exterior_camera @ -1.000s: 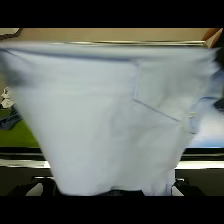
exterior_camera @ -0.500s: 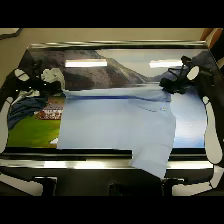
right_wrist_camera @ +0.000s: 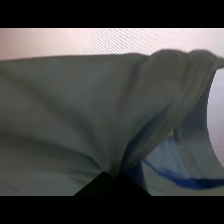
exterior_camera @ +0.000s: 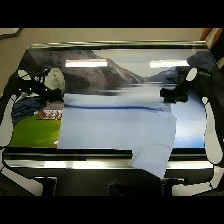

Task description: Fold the shirts.

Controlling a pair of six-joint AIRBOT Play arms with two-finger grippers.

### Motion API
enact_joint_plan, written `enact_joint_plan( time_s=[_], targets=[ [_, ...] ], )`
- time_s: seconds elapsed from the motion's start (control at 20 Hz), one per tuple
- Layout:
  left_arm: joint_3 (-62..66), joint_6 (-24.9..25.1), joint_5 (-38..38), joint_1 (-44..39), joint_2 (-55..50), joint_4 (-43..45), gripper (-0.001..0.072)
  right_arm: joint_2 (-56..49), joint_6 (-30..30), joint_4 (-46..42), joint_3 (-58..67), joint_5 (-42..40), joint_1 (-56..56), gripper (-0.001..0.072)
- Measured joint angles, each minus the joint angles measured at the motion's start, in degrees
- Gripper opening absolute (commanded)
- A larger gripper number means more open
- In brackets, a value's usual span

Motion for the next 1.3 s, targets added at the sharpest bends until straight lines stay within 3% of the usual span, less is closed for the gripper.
enact_joint_plan(
  time_s=[0.35,0.4,0.45,0.65,0.75,0.8,0.9,1.05,1.3],
  targets=[
    [-4.76,1.01,-10.62,-0.24,-1.44,0.13,0.0038,-0.33,2.73,0.48,-6.6,6.4,0.0,0.0057],
    [-4.94,1.07,-11.08,-0.31,-1.49,0.09,0.0162,-0.42,3.41,0.79,-6.86,6.51,0.0,0.0206],
    [-5.07,1.22,-11.58,-0.37,-1.51,0.02,0.0401,-0.48,4.13,1.25,-7.02,6.6,0.0,0.0322],
    [-5.29,1.22,-14.23,1.07,-0.68,-0.42,0.0422,0.52,3.82,2.8,-6.1,8.41,-0.61,0.0459],
    [-5.77,0.98,-15.61,2.86,1.03,-0.5,0.0638,1.97,2.54,2.38,-5.6,11.65,-3.04,0.05],
    [-6.56,0.76,-15.89,3.89,2.19,-0.5,0.0636,2.62,2.03,2.34,-5.44,13.73,-4.68,0.05],
    [-10.05,0.52,-16.17,5.95,5.03,-0.48,0.0526,3.69,1.46,2.32,-5.27,18.23,-8.37,0.05],
    [-21.68,0.55,-13.86,8.0,10.32,-0.52,0.0526,5.42,0.79,2.01,-5.64,23.17,-12.35,0.05],
    [-41.88,4.72,-5.92,10.32,18.25,-0.42,0.0526,8.13,0.15,2.23,-8.11,25.07,-14.14,0.05]
  ],
)
